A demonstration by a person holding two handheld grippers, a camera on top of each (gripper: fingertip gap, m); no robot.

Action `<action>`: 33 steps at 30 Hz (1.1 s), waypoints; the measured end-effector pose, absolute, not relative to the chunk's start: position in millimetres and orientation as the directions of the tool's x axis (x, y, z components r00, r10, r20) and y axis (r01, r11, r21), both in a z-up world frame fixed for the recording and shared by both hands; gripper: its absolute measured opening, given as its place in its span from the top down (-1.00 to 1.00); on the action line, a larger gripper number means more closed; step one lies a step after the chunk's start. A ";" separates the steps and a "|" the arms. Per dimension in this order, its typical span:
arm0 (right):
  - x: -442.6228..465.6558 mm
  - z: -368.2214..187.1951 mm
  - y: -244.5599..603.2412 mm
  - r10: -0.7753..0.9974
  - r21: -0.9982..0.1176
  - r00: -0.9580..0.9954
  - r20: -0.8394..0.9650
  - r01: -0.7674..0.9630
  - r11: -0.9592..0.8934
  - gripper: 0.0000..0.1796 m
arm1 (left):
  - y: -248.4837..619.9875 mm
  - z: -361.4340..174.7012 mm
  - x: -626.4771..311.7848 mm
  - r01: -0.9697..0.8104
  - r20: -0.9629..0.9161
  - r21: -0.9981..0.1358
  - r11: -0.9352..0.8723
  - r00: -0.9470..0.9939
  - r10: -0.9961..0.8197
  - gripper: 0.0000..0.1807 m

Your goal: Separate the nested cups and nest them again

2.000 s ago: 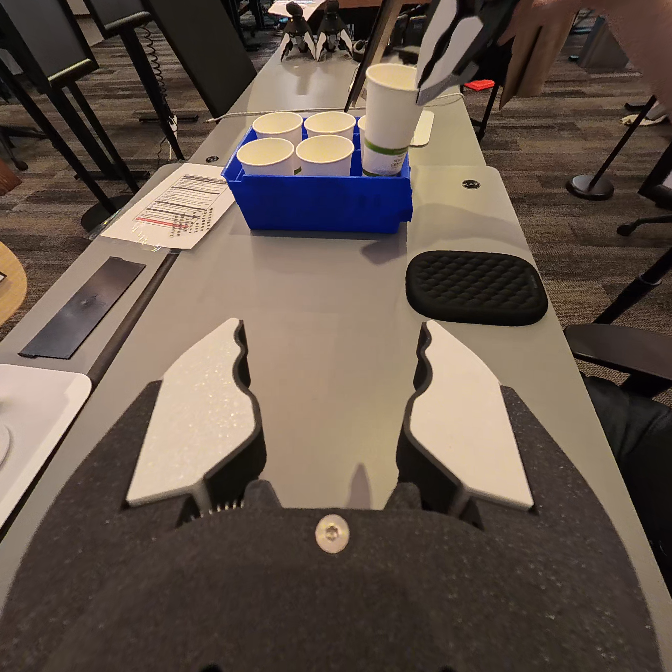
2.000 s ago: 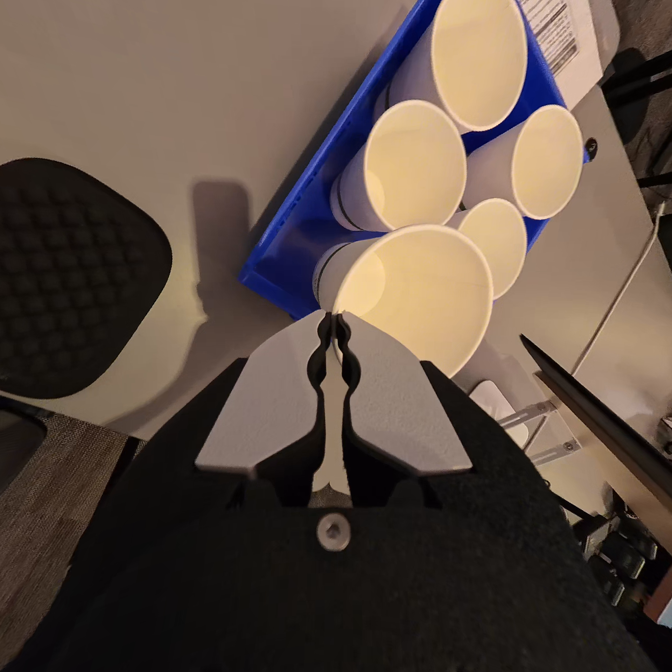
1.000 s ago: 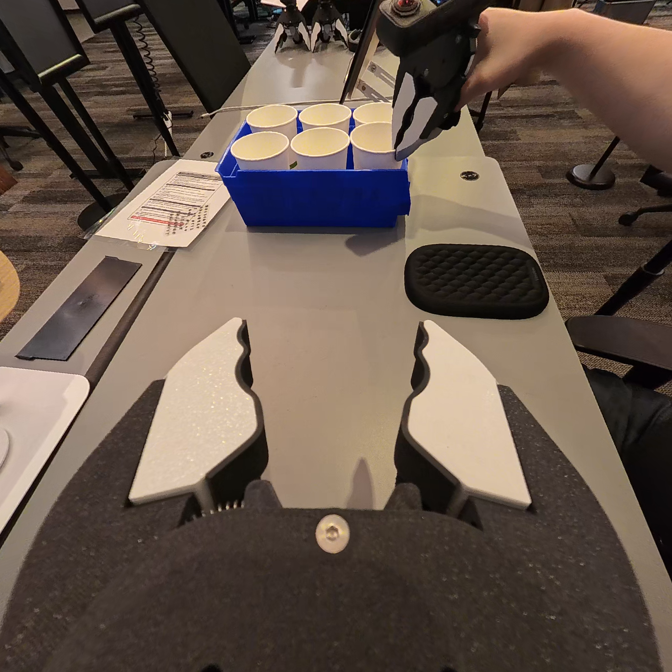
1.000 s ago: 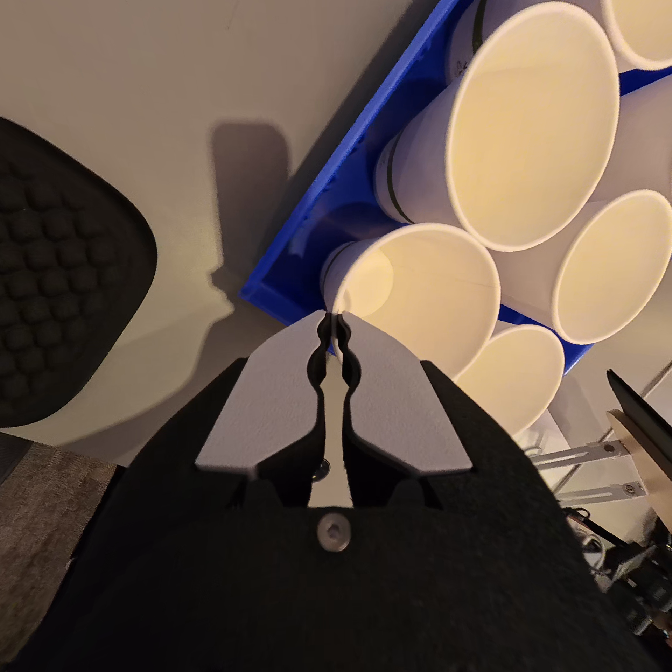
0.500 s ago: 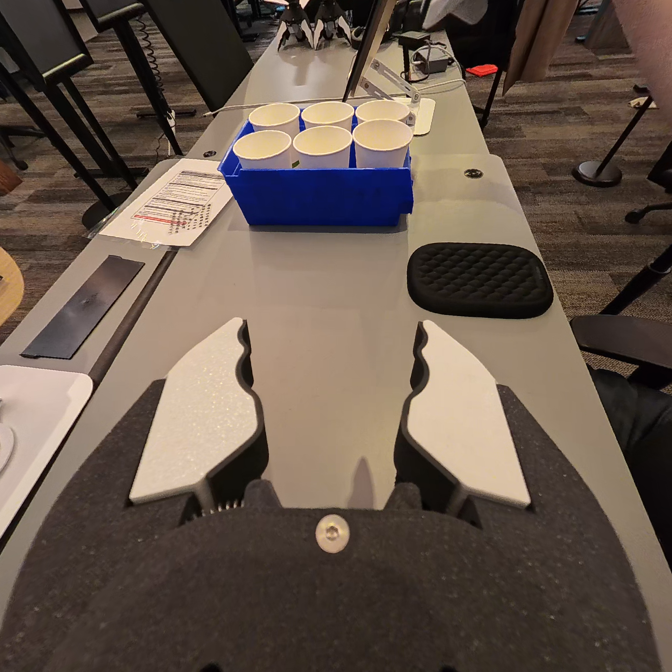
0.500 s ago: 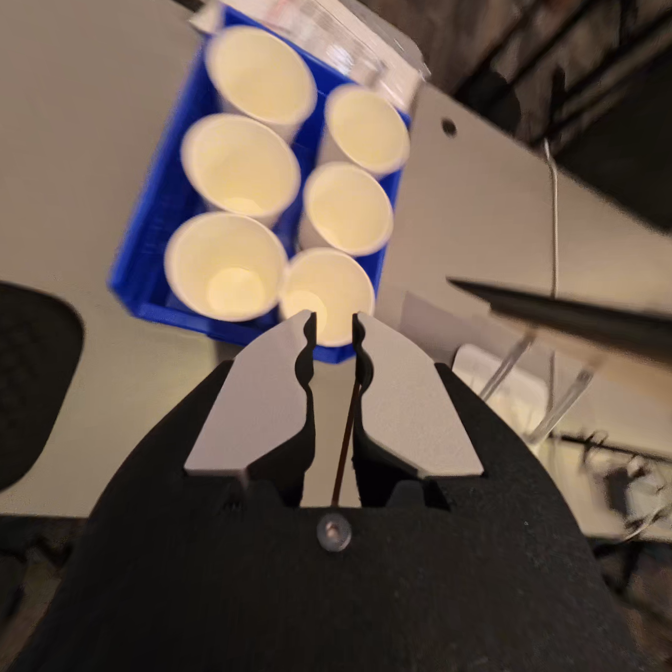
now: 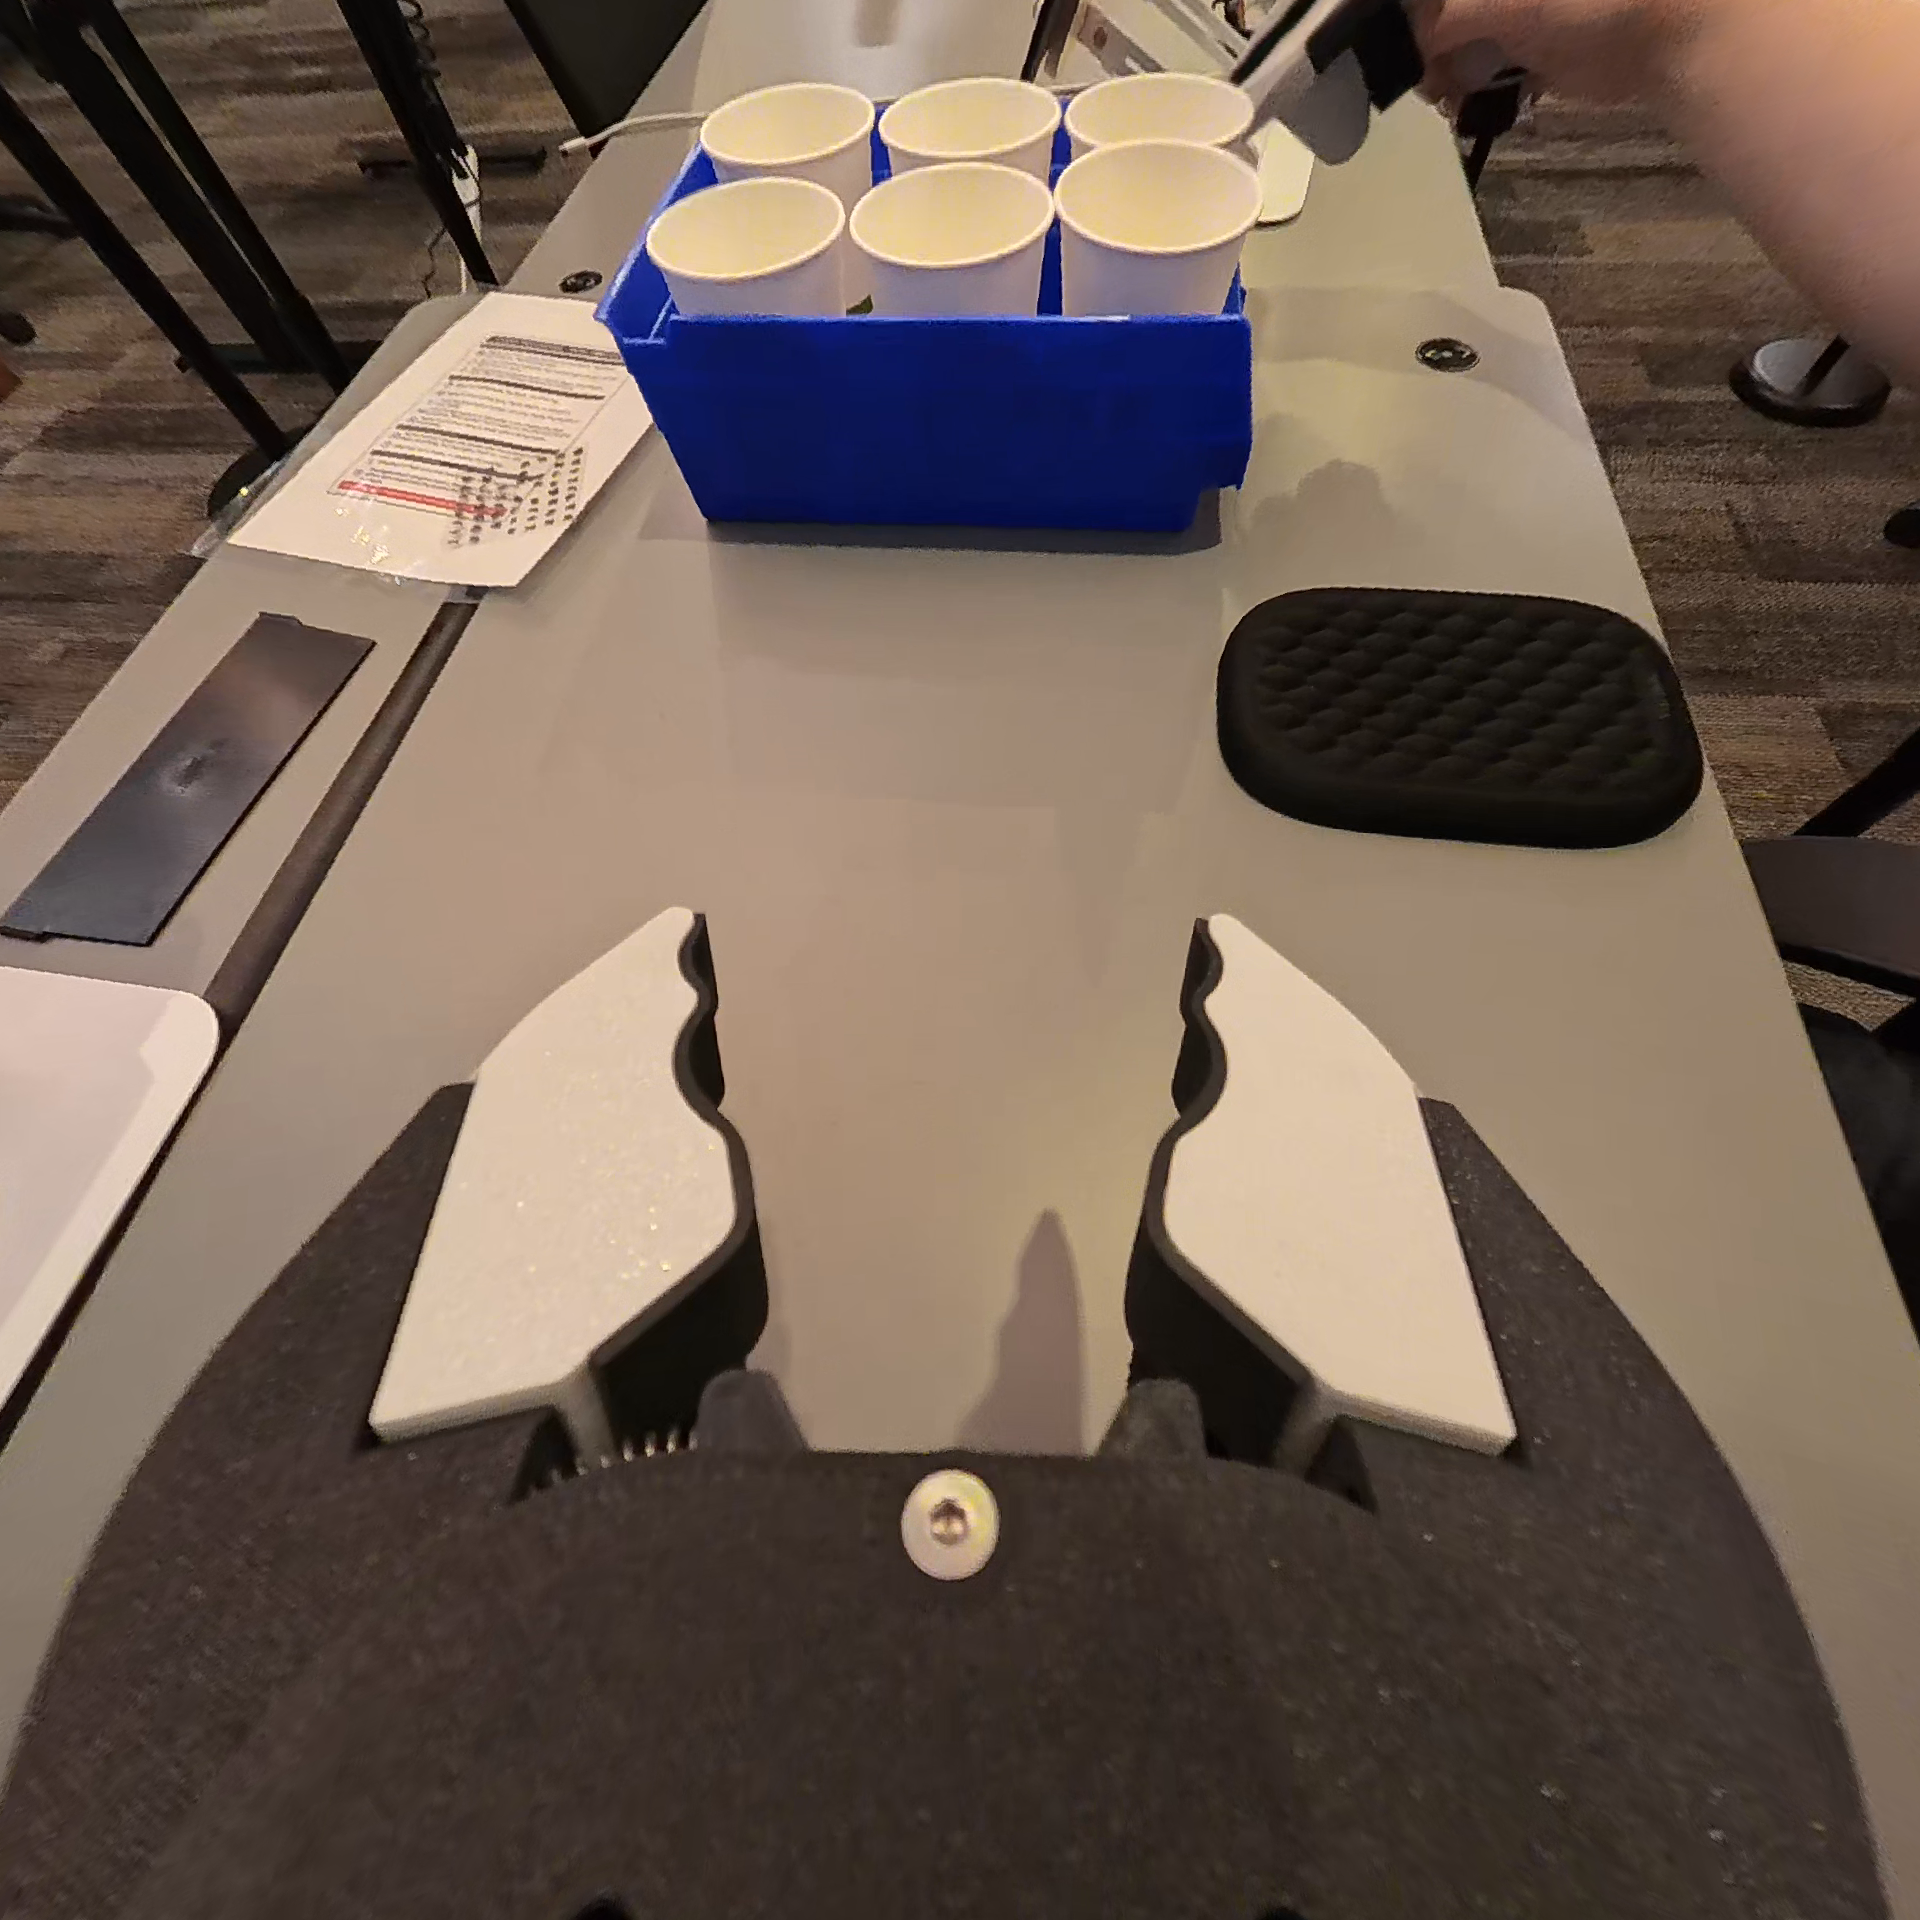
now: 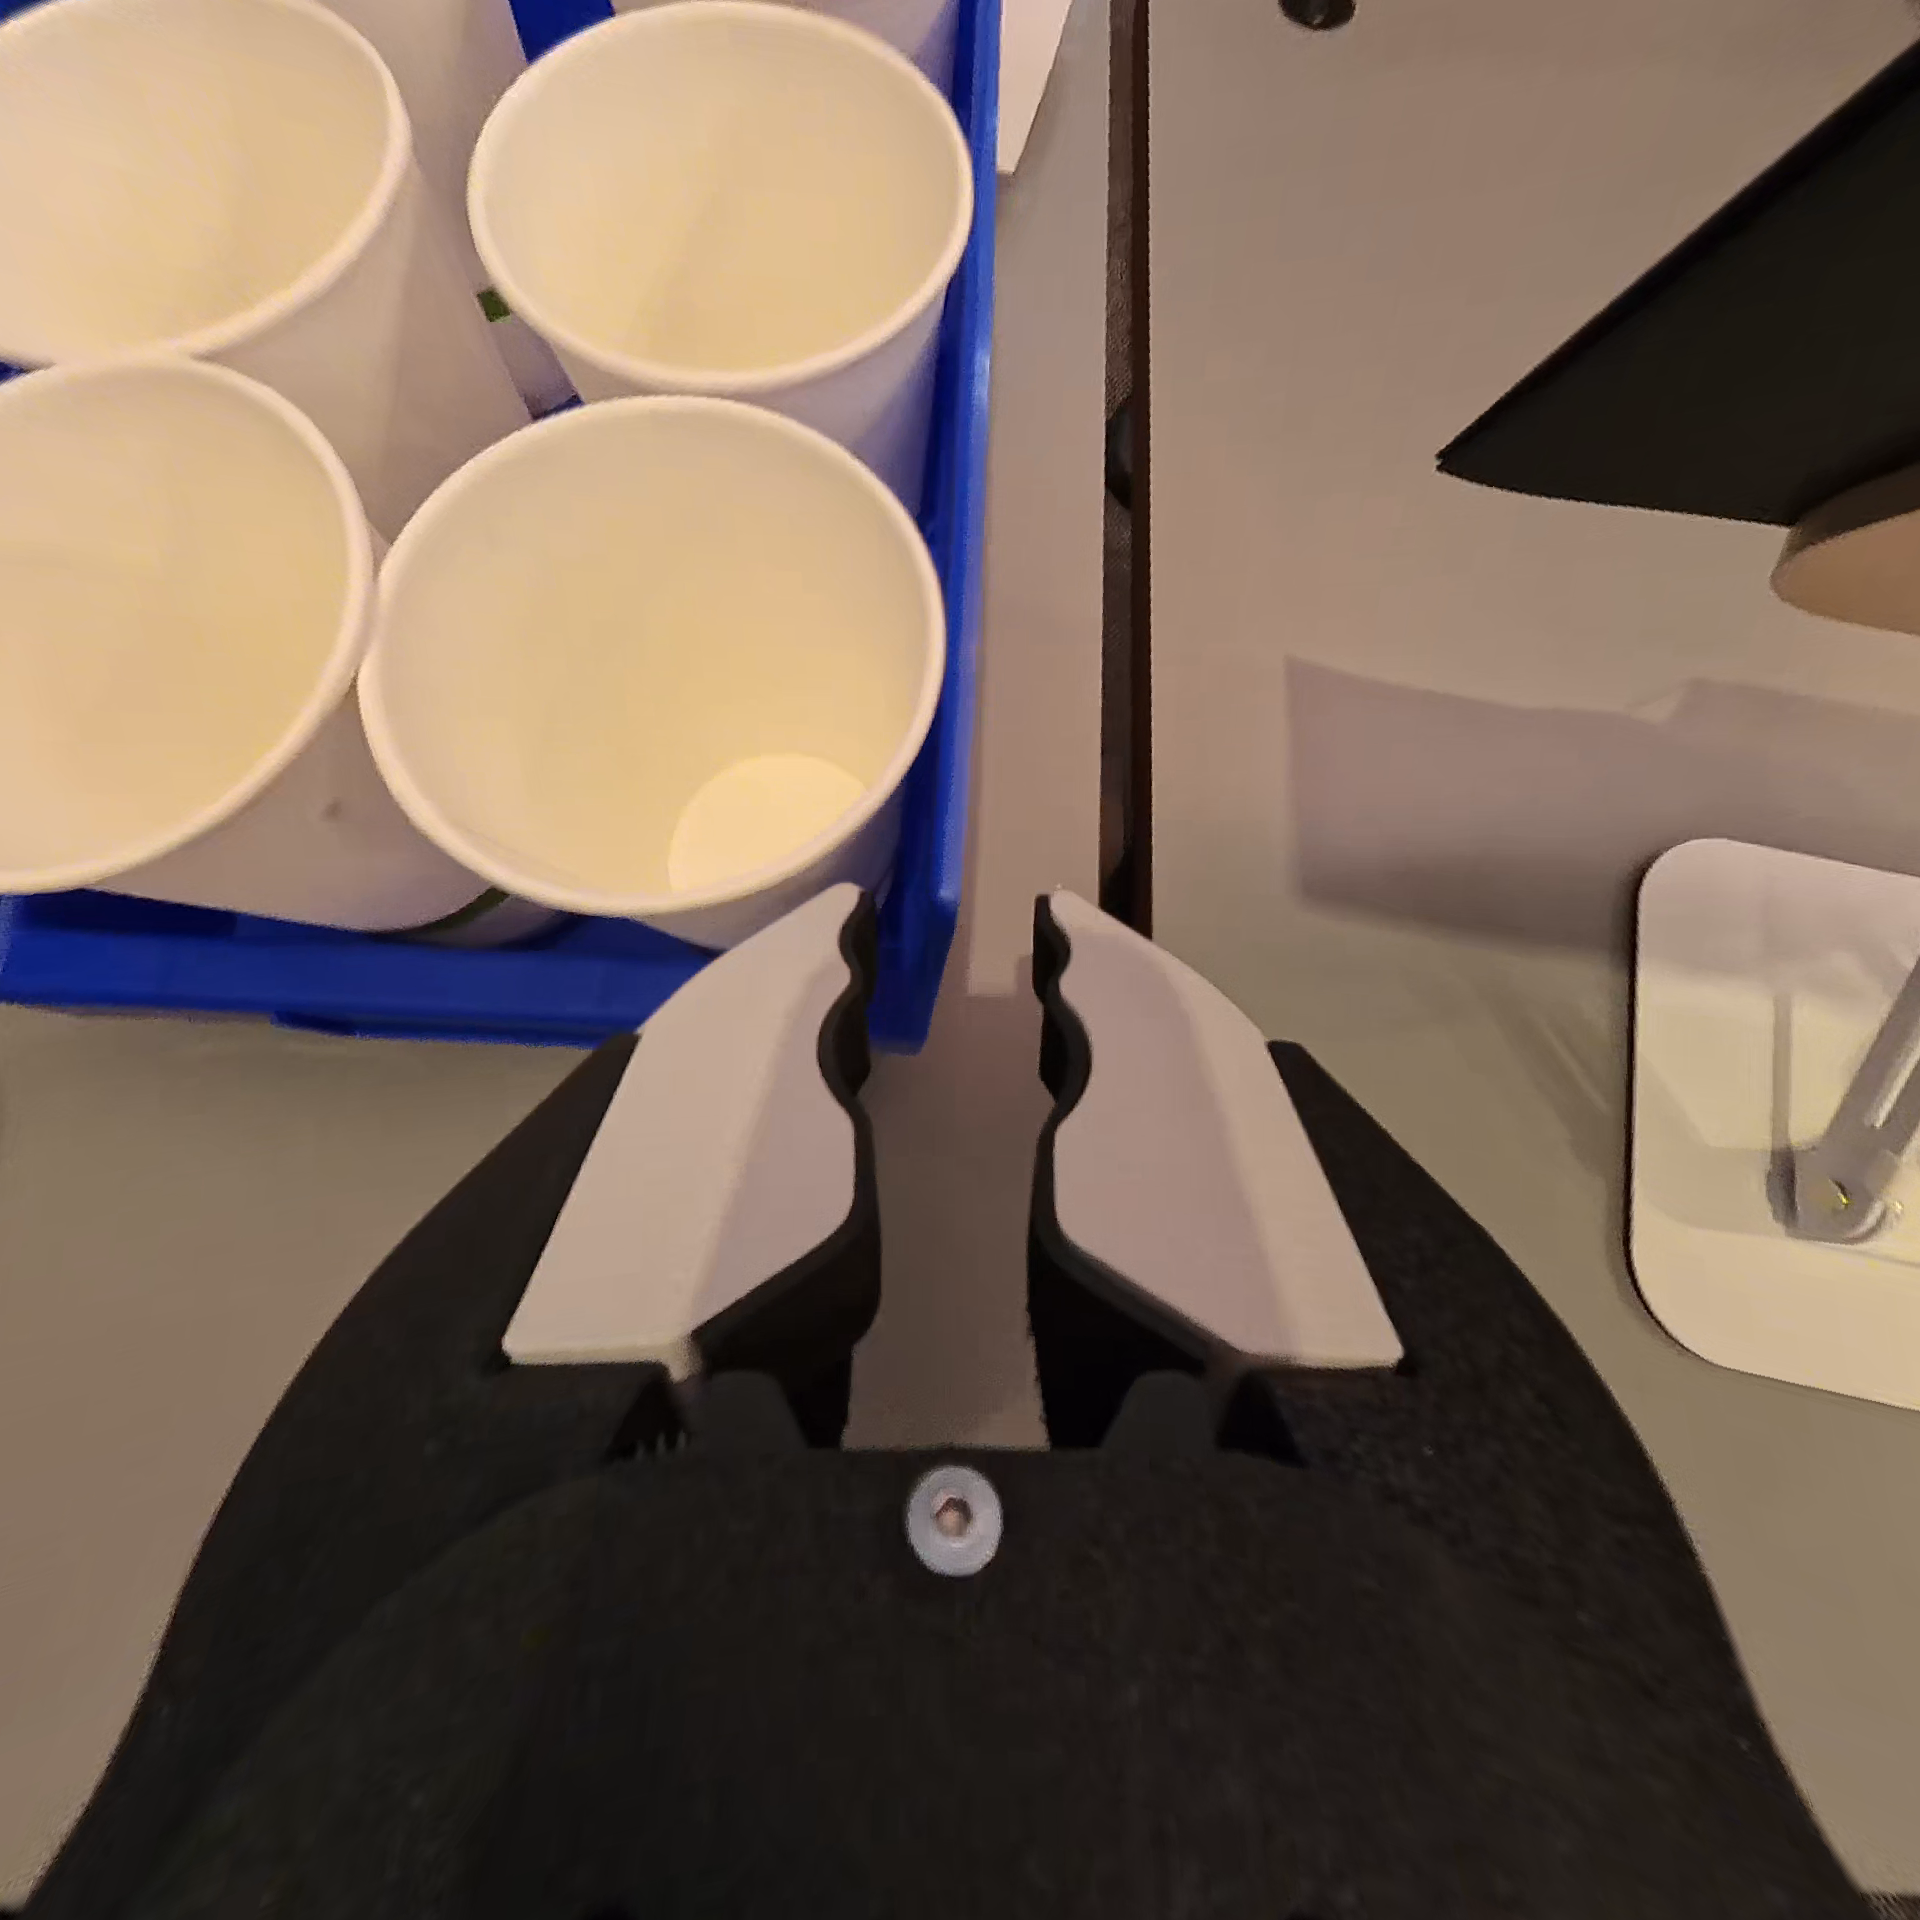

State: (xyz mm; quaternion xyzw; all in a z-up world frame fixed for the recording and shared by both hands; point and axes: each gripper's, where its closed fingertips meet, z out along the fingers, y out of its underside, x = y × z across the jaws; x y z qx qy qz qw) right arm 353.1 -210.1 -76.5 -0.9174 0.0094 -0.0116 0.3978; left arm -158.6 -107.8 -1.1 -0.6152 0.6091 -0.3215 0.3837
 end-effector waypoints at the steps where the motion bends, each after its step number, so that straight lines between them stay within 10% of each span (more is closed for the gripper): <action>1: 355.3 -77.5 -207.8 -0.033 -0.737 0.999 0.017 -0.010 -0.676 0.69 | -107.4 -3.3 -158.1 -0.507 -0.070 -0.861 0.034 0.052 -0.996 0.06; 14: 331.9 -97.7 -189.6 -0.015 -0.784 0.999 -0.029 -0.031 -0.620 0.96 | -96.0 6.2 -167.4 -0.499 -0.096 -0.866 0.032 0.104 -0.990 0.07; 20: 312.7 -97.0 -189.8 -0.017 -0.802 1.000 -0.005 -0.015 -0.598 0.95 | -48.3 50.2 -243.5 -0.562 -0.291 -0.827 -0.009 0.442 -0.849 0.08; 33: 285.8 -96.1 -186.8 0.004 -0.843 1.000 0.010 0.011 -0.538 0.94 | -102.8 -35.5 -561.2 -0.373 -0.266 -0.722 -0.582 0.927 -0.264 0.10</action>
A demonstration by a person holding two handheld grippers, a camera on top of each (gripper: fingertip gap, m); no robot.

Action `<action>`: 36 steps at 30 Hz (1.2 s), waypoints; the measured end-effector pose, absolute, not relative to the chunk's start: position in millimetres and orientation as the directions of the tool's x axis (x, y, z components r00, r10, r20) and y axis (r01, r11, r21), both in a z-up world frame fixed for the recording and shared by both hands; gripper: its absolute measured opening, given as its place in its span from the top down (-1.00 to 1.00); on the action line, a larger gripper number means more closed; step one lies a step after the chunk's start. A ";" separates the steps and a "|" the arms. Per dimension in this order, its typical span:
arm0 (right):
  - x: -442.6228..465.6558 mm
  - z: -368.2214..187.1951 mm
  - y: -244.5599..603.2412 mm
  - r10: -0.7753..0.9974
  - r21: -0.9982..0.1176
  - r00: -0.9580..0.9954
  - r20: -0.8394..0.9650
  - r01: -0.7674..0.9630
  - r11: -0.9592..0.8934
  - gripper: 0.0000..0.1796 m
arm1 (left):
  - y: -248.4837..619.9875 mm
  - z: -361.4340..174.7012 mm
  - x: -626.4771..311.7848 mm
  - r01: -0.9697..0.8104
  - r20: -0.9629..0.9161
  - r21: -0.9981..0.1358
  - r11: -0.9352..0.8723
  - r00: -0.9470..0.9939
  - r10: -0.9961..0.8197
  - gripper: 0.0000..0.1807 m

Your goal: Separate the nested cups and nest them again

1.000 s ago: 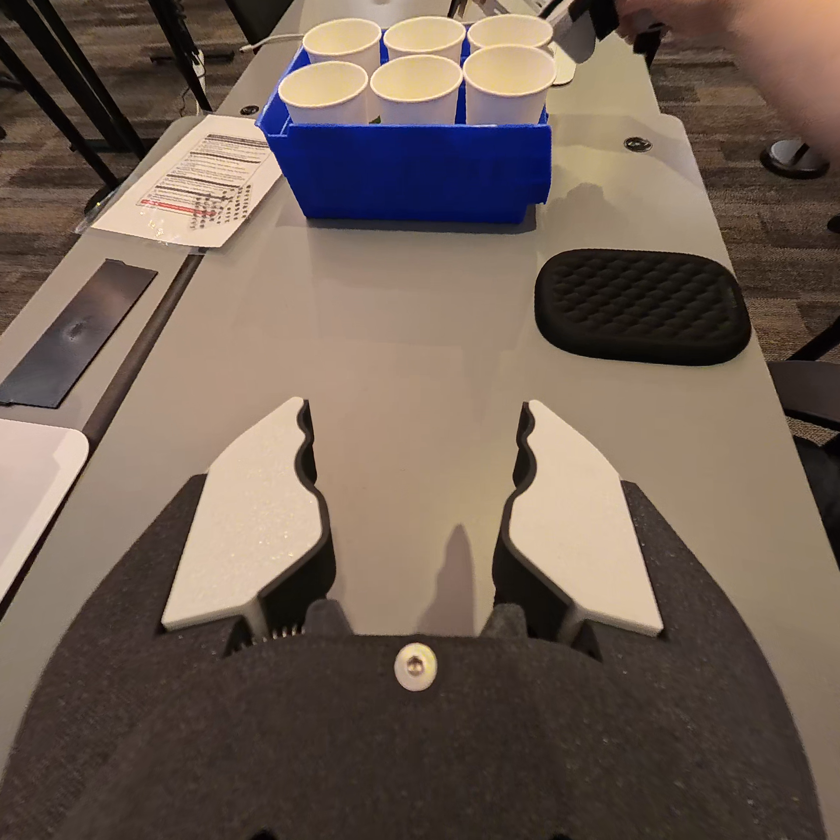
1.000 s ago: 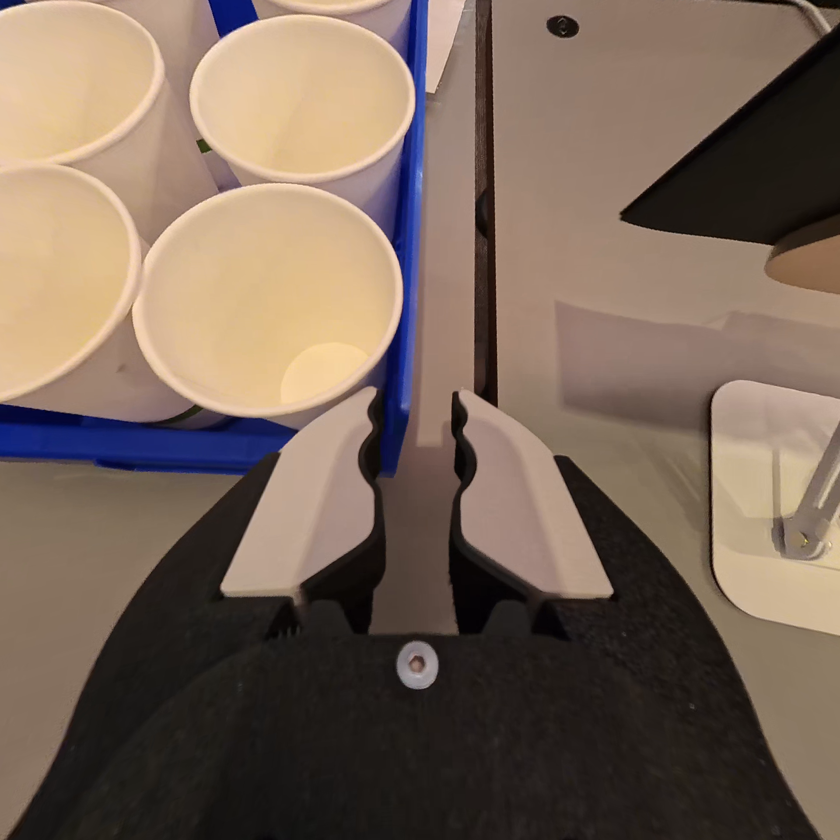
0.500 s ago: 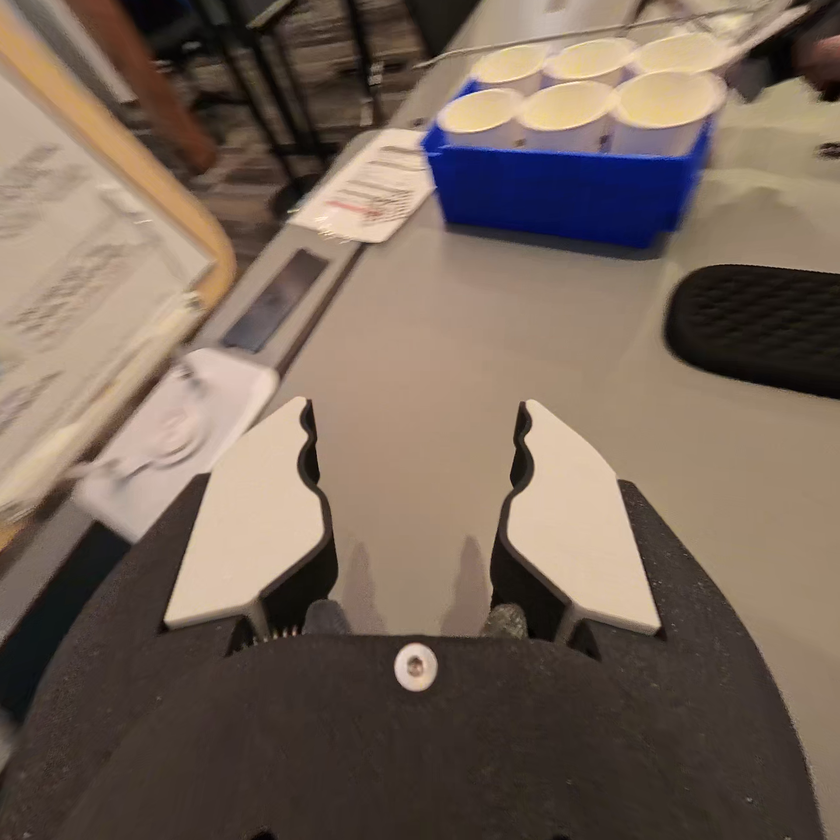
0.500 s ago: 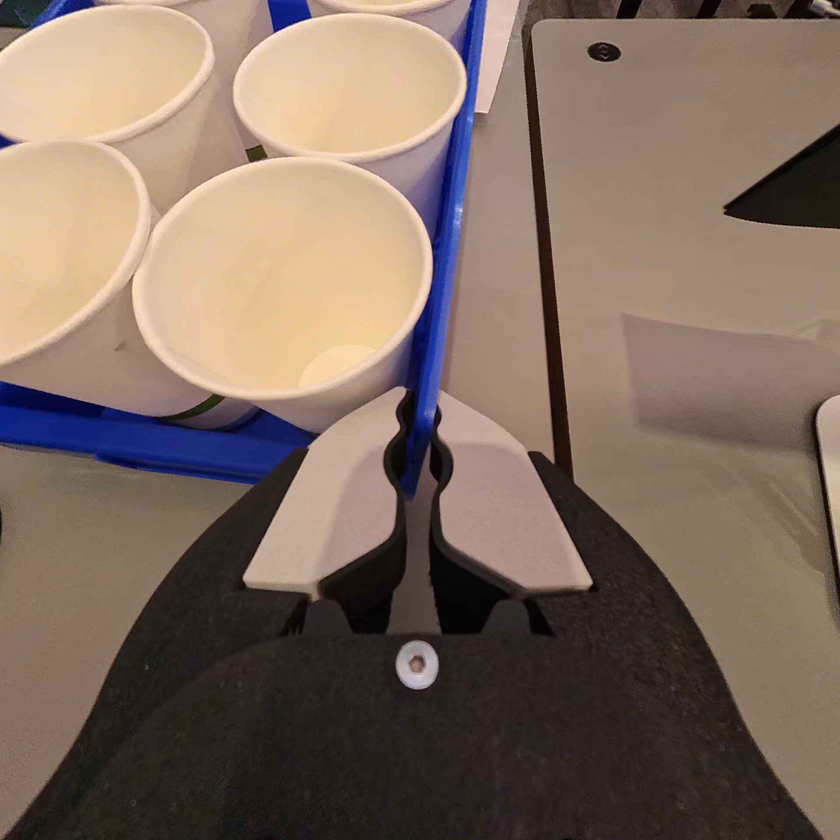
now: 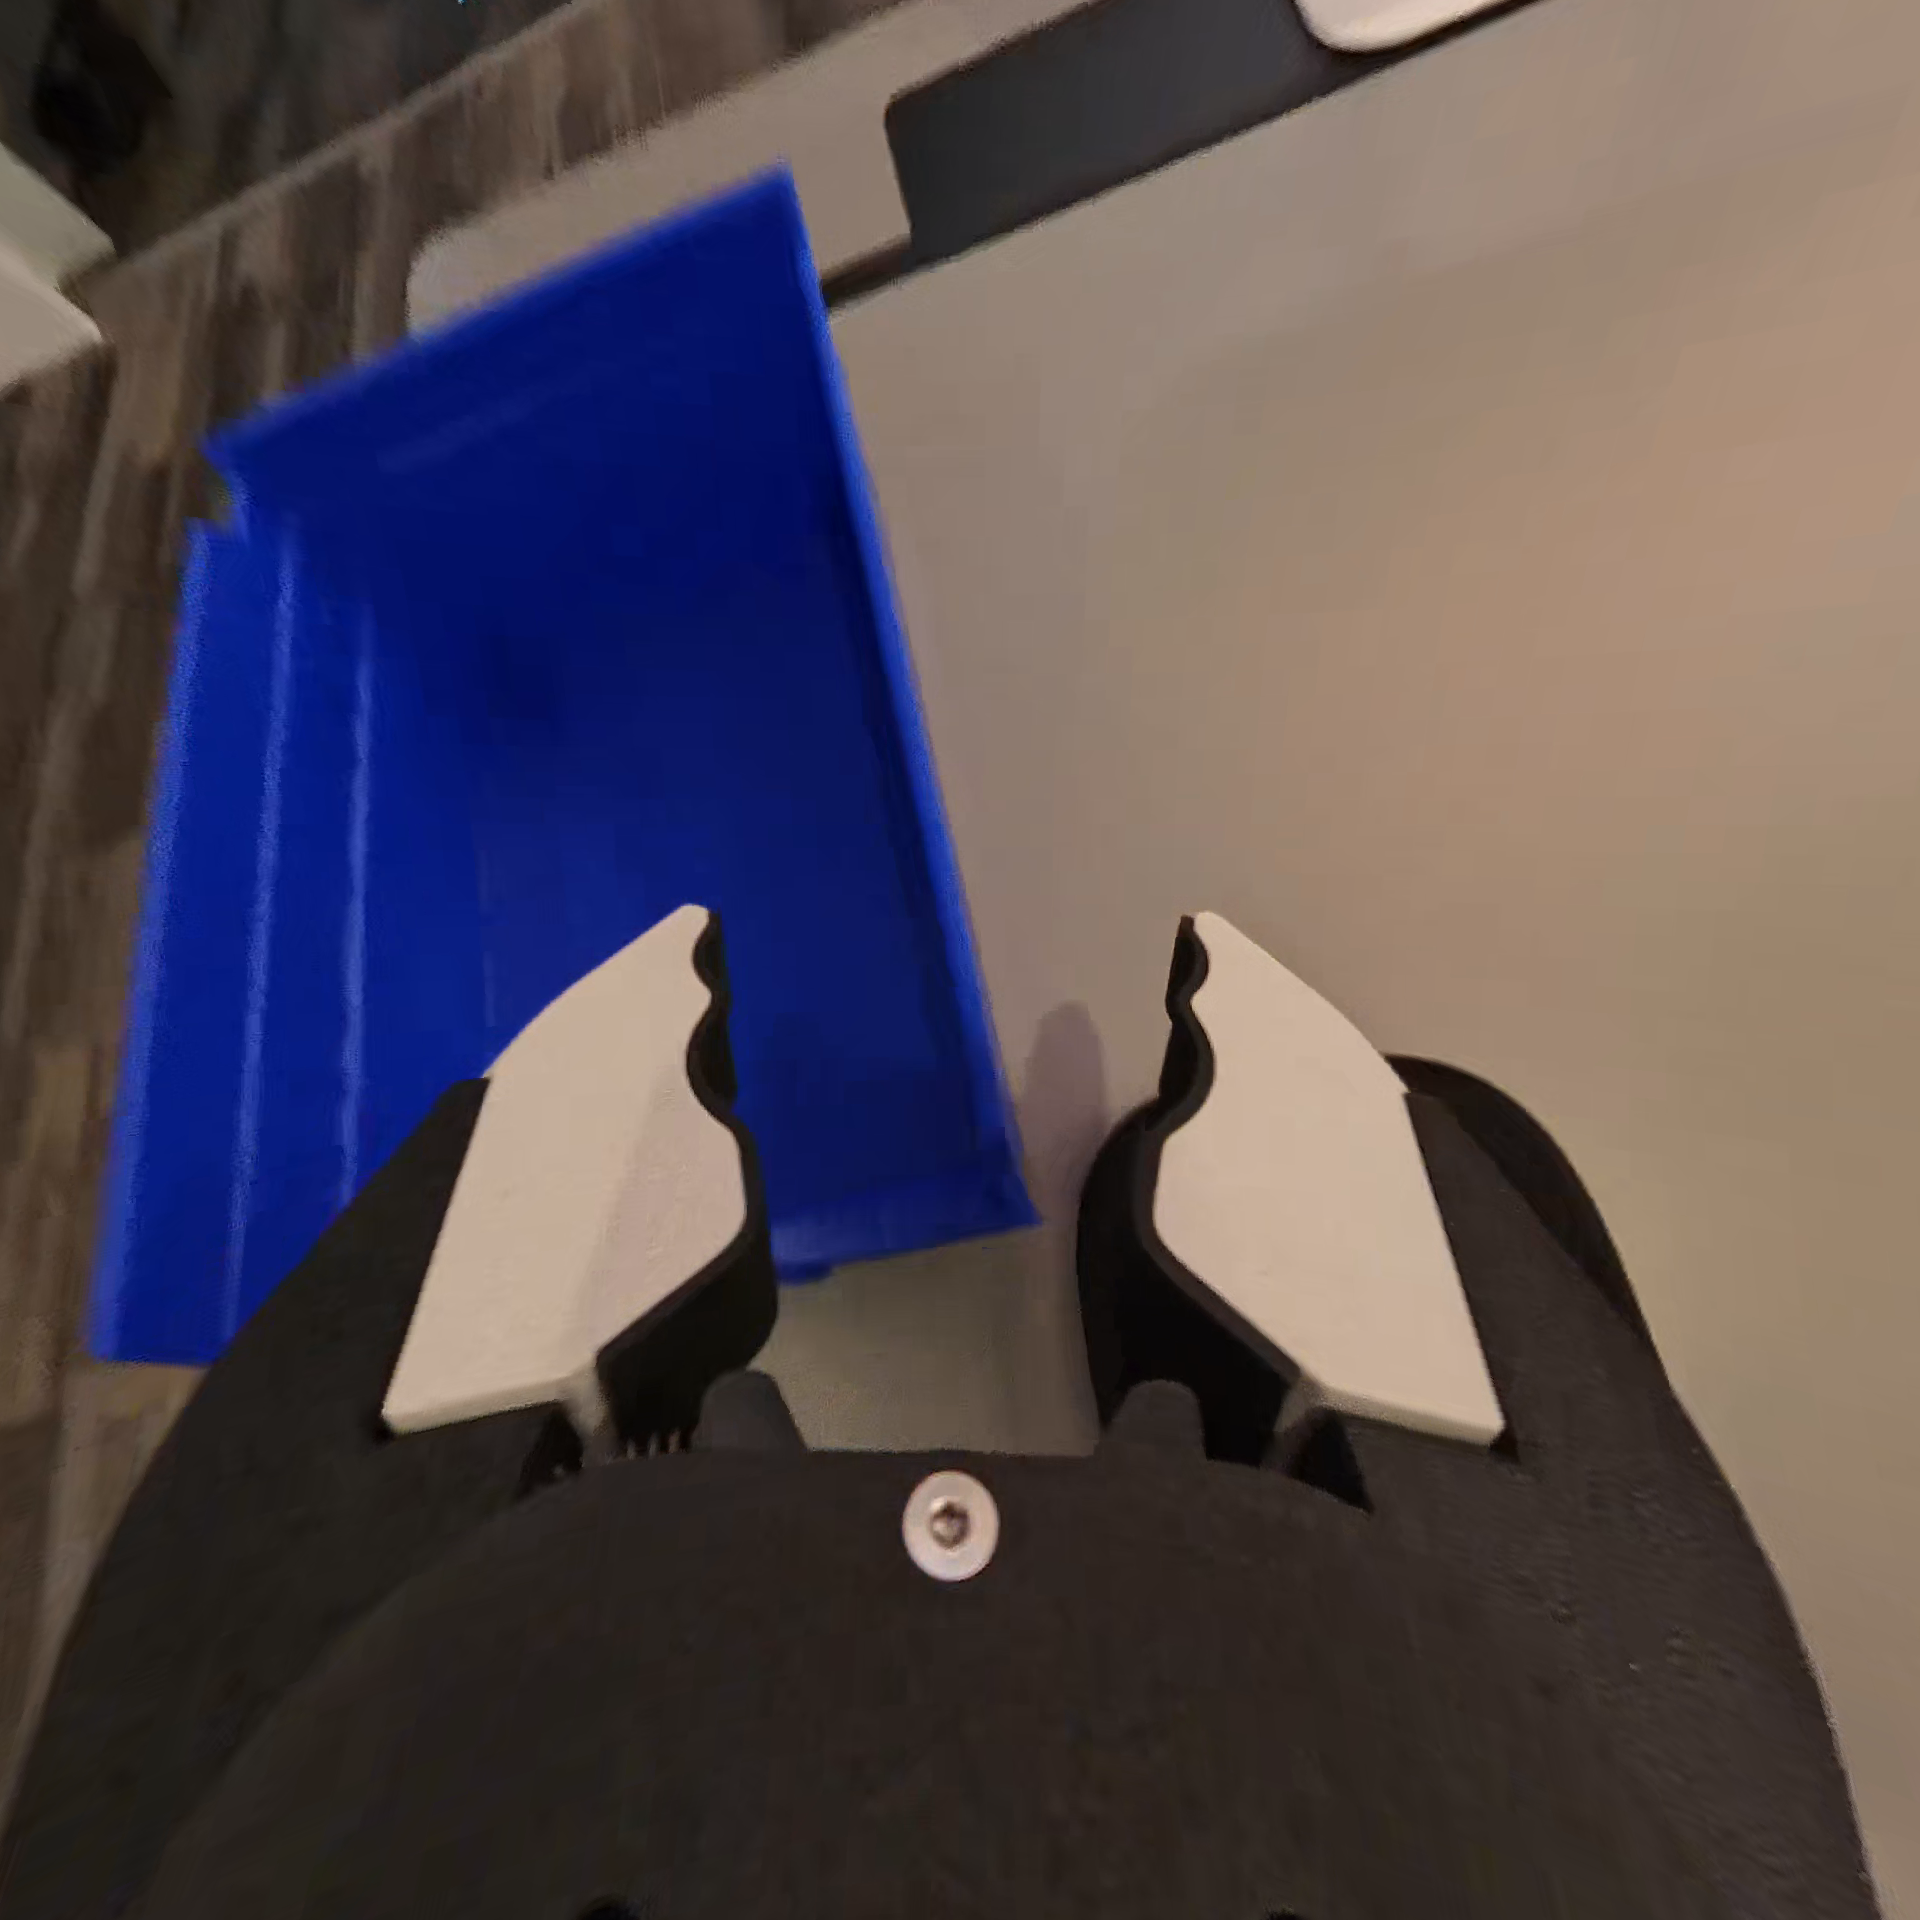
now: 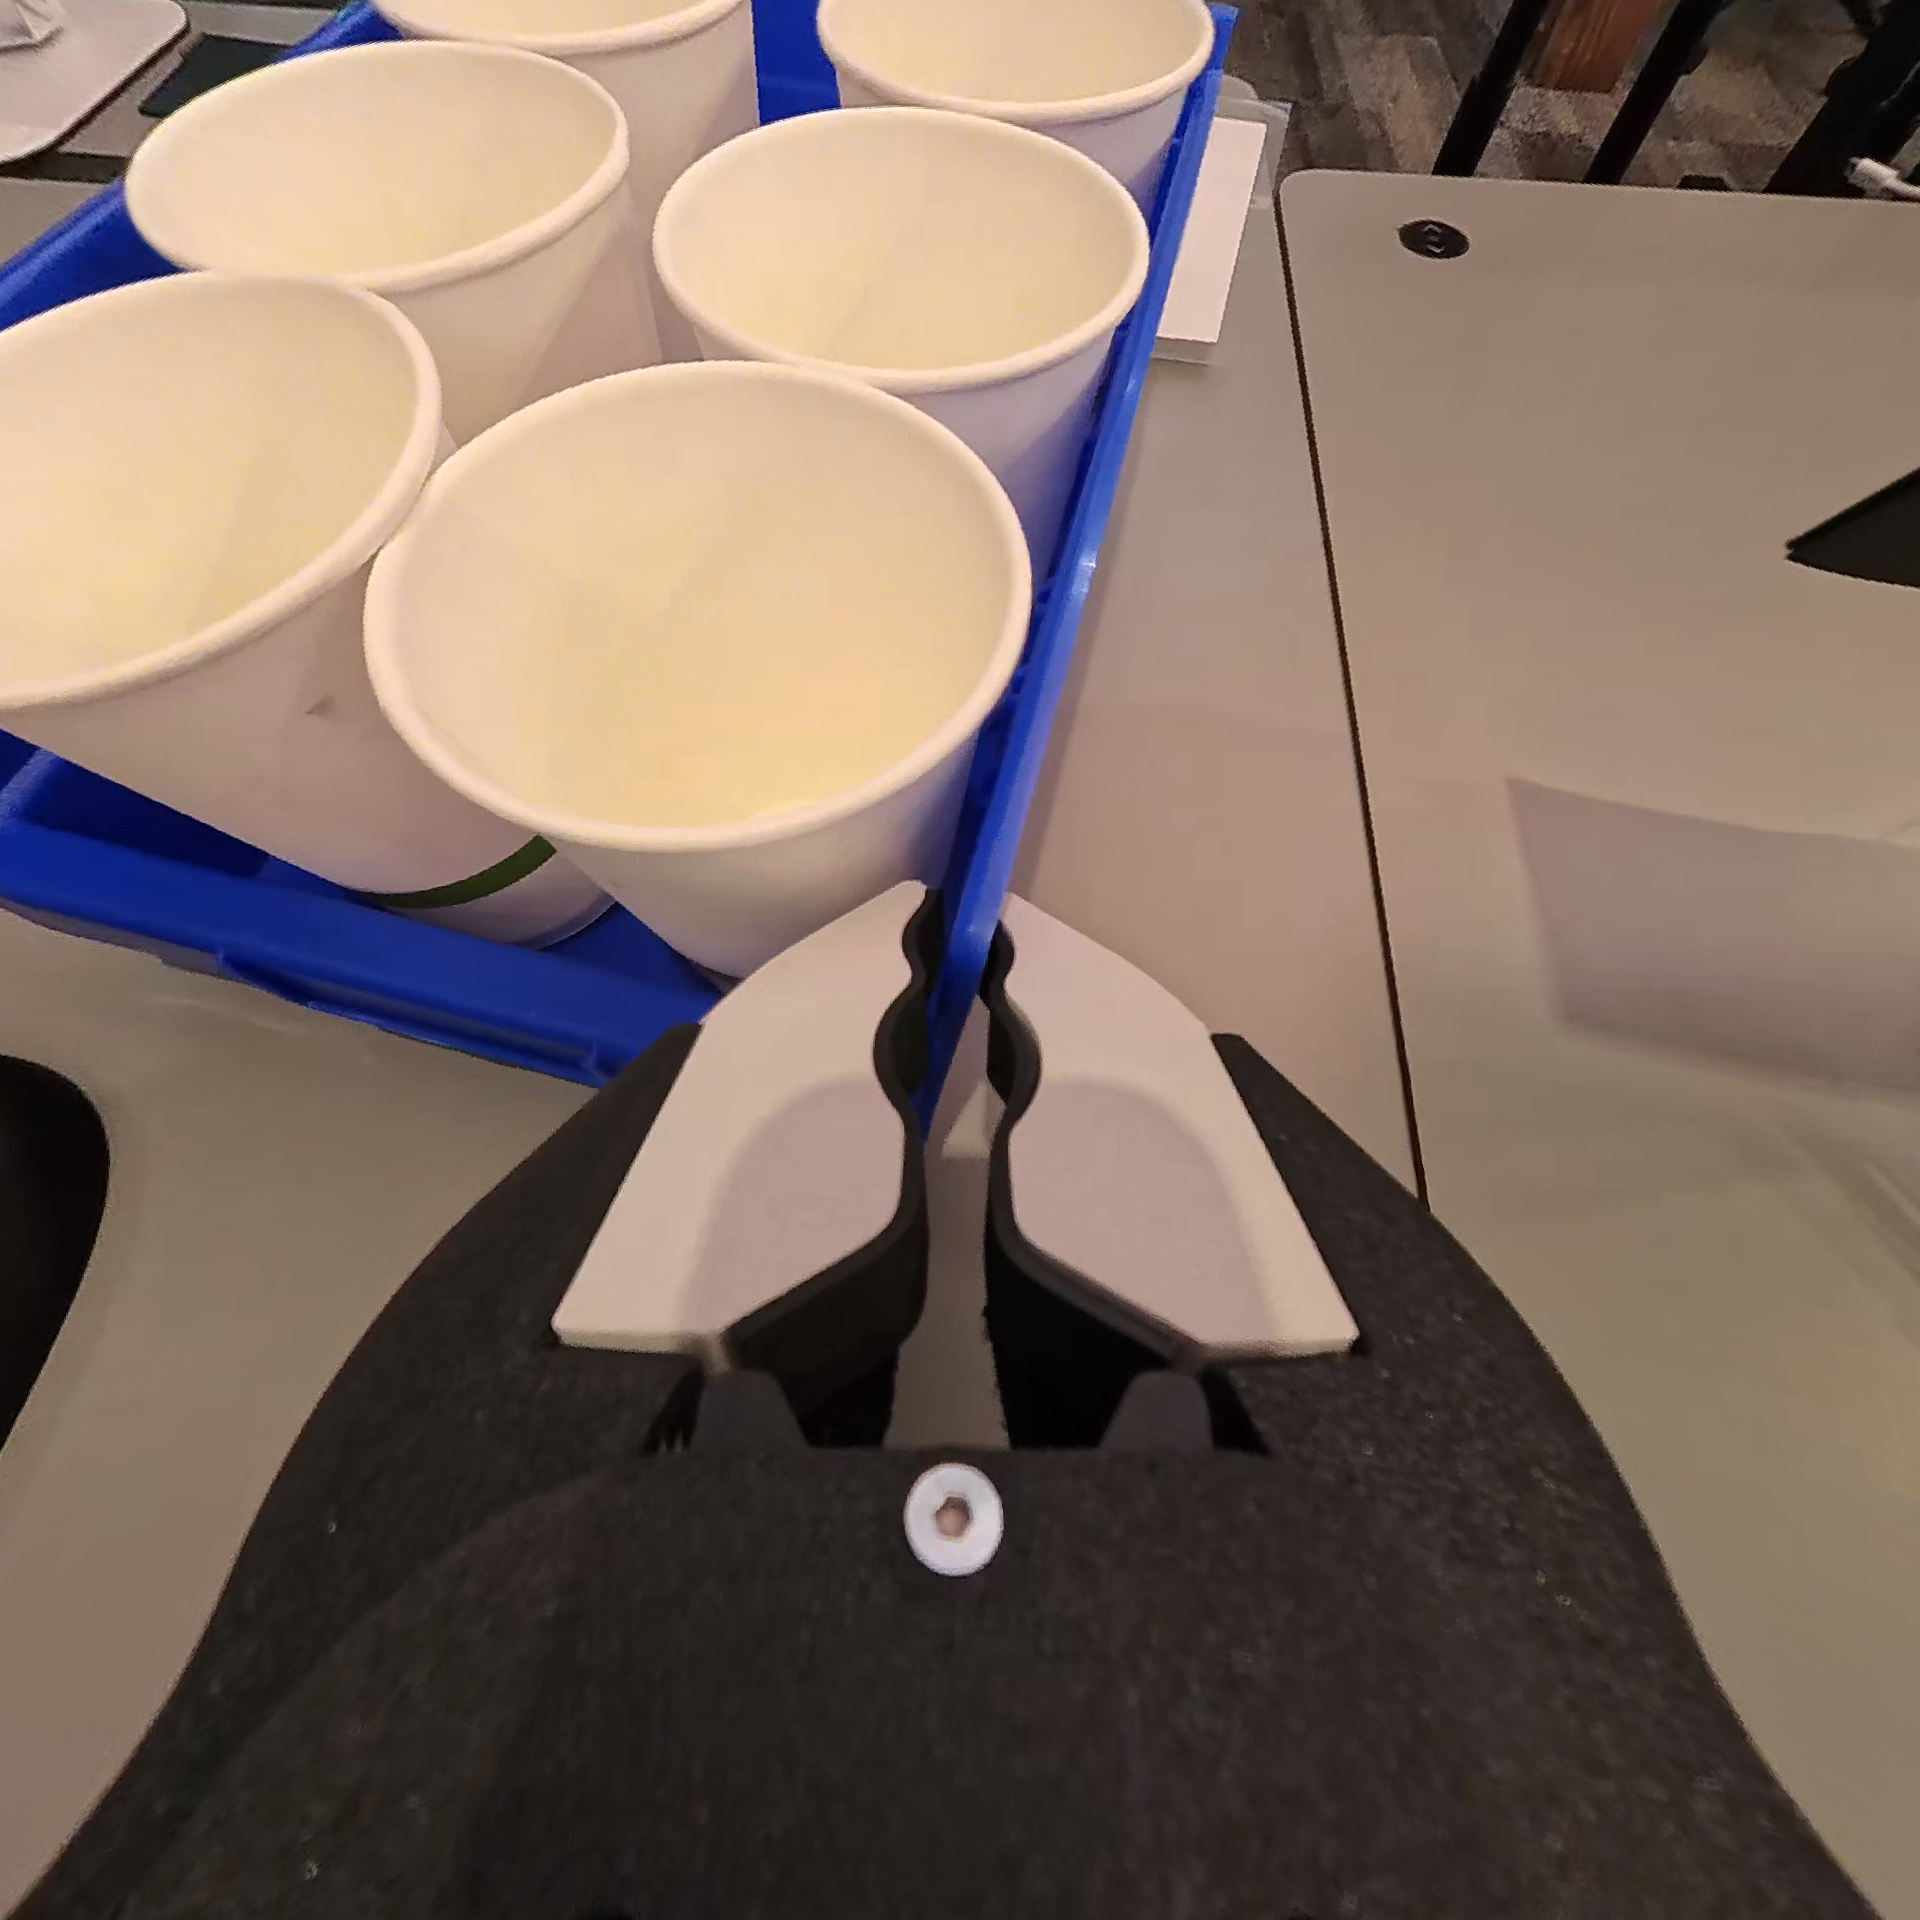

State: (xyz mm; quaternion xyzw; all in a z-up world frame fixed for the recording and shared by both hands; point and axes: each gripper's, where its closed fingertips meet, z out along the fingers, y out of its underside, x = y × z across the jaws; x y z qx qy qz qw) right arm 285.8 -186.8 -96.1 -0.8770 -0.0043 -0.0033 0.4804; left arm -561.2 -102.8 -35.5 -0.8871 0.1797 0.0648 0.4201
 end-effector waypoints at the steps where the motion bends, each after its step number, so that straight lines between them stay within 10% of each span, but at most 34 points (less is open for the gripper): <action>1: 285.6 -96.2 -186.6 0.001 -0.839 1.000 0.021 0.018 -0.544 0.94 | -107.1 -45.7 -564.9 -0.342 -0.235 -0.721 -0.602 0.939 -0.252 0.13; 12: 275.9 -96.3 -187.4 -0.020 -0.821 0.999 0.029 0.013 -0.570 0.93 | -89.6 -86.1 -567.0 -0.161 -0.103 -0.764 -0.625 0.986 -0.129 0.91; 36: 281.6 -107.3 -172.4 -0.127 -0.778 0.992 0.014 -0.070 -0.624 0.96 | -76.6 -86.4 -479.4 -0.224 -0.102 -0.772 -0.595 0.967 -0.232 0.91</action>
